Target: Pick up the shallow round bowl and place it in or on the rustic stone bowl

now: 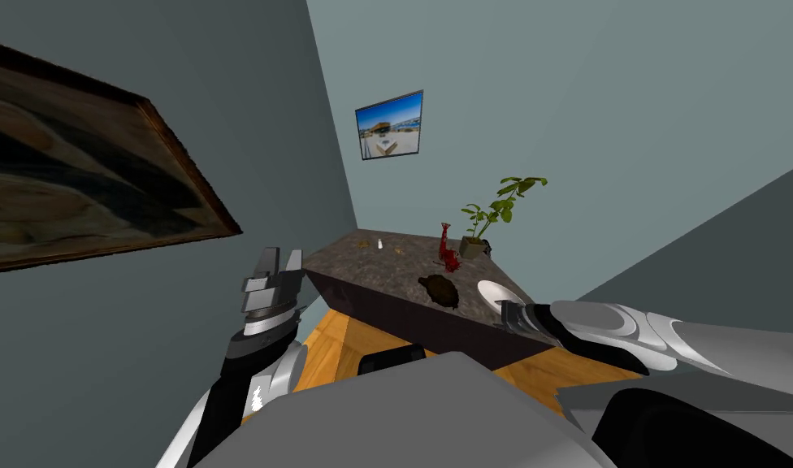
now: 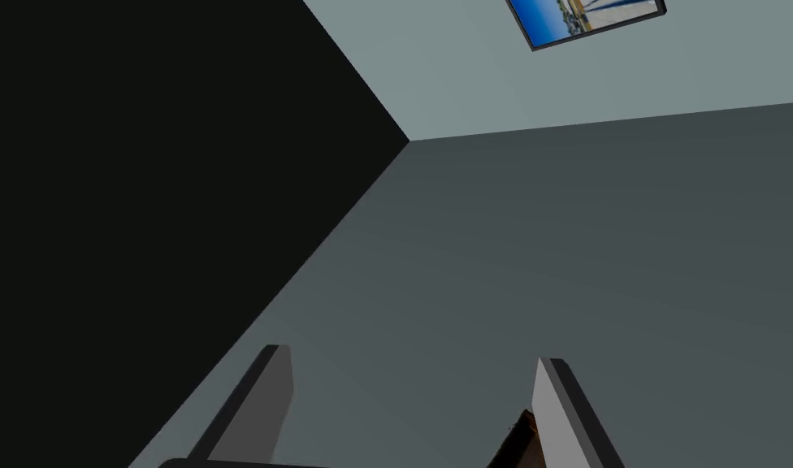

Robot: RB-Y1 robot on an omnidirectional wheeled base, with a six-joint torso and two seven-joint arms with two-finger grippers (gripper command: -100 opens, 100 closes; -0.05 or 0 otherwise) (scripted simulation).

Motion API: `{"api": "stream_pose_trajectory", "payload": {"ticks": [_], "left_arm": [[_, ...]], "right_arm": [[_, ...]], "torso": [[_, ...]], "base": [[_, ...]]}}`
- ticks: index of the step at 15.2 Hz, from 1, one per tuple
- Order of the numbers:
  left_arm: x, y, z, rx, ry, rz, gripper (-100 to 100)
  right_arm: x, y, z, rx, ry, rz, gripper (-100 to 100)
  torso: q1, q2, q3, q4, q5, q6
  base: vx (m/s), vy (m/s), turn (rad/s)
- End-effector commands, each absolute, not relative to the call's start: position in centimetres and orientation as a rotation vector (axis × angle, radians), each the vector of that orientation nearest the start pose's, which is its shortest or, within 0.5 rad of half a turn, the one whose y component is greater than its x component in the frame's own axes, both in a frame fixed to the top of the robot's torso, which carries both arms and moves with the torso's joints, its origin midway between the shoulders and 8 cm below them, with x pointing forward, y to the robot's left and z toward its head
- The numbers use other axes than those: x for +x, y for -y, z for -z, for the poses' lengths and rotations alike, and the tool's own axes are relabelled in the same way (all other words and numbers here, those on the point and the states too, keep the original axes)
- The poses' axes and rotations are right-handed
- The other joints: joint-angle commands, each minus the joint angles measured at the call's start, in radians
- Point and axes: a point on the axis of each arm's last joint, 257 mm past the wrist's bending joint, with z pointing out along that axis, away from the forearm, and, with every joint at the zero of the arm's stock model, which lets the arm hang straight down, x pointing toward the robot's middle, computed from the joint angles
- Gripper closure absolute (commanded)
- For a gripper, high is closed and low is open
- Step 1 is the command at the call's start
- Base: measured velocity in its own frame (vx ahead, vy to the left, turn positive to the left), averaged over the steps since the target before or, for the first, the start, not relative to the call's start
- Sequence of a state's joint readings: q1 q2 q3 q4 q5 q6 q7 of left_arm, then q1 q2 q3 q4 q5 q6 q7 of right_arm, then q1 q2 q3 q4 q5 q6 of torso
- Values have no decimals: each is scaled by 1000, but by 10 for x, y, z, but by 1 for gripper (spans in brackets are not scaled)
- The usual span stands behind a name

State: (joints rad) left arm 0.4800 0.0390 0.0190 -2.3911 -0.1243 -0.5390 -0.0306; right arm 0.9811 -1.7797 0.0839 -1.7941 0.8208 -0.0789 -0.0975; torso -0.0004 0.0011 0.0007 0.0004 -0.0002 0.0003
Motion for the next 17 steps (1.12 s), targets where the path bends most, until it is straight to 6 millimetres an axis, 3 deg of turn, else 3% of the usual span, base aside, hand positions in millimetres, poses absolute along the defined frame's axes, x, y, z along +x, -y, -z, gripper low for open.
{"api": "stream_pose_trajectory", "payload": {"ticks": [1, 4, 5, 8, 17], "left_arm": [[315, -254, -83, -404, -602, 1217, 0], [315, -254, -83, -404, -602, 1217, 0], [315, -254, -83, -404, -602, 1217, 0], [315, -254, -83, -404, -602, 1217, 0], [315, -254, -83, -404, -602, 1217, 0]], "right_arm": [[223, 546, 322, -979, -2522, 272, -100], [218, 543, 325, -974, -2532, 270, -100], [218, 544, 324, -973, -2531, 275, 100], [225, 549, 321, -974, -2519, 299, 100], [237, 552, 315, -1009, -2495, 256, 100]], "torso": [[0, 0, 0, 0, 0, 0], [0, 0, 0, 0, 0, 0], [0, 0, 0, 0, 0, 0], [3, 1, -1, -3, -7, 1], [3, 0, -1, -2, -6, 1]], "base": [[-10, -13, 39], [-12, -15, 42], [0, 0, 0], [-2, -4, 7], [13, 16, -49]]}}
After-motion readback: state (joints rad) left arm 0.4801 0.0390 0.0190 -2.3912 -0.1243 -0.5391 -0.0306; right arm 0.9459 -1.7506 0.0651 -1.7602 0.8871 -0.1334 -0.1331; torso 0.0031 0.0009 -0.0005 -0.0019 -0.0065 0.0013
